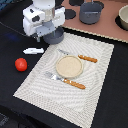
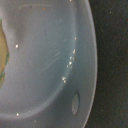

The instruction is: Place the pan onto the stove and place the fish and sausage into the pan.

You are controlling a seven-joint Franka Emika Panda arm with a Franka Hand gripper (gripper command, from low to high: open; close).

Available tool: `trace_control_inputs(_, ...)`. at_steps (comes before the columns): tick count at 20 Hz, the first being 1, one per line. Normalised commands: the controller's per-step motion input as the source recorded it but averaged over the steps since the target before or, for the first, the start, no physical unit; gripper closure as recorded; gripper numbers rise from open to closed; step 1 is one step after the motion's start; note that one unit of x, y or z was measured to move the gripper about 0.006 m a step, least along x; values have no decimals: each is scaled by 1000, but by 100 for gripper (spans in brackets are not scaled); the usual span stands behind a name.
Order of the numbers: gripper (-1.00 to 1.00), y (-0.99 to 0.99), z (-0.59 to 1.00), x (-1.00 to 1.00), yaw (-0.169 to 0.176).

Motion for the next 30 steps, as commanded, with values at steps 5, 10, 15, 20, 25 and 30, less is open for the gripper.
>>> trace_control_inputs(5,100,-55,-149,-155,-17)
trace_control_inputs(10,100,-49,-145,-123,-21)
trace_control_inputs(15,100,-51,-58,-89,-25)
trace_control_inputs(20,100,-58,-42,-62,-26)
trace_control_inputs(25,100,-17,506,12,-57)
trace_control_inputs(30,100,3,1000,58,-52)
